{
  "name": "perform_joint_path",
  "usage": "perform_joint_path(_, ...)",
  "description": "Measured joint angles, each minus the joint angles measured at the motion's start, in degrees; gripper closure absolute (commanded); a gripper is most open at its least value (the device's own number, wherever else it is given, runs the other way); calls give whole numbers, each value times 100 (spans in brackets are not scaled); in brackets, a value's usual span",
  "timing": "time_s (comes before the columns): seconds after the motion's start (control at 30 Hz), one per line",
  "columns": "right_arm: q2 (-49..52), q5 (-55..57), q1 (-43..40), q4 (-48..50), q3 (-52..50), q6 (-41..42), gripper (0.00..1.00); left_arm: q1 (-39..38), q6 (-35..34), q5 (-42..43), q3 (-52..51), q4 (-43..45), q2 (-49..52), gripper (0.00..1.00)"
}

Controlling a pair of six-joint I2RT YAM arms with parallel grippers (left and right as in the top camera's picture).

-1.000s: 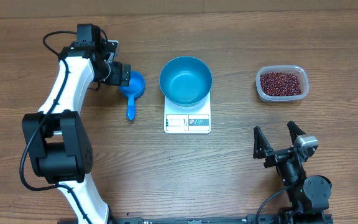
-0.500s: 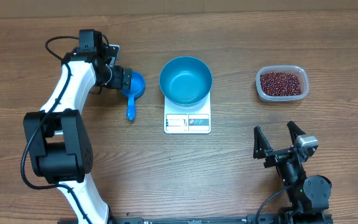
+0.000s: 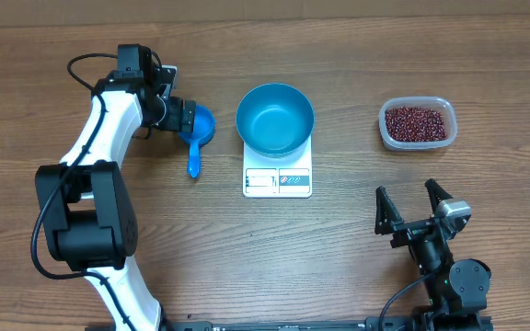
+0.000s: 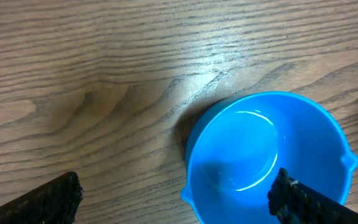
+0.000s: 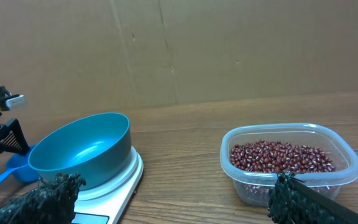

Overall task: Scoop item into bowl and weigh 150g on scale
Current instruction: 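Lower the left gripper and close it on the blue scoop's rim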

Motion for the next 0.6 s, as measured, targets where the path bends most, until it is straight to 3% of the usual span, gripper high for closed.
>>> perform_joint_path(0.6, 0, 2, -2, -2, 0, -2, 0, 0, -61, -39, -46, 39, 555, 1)
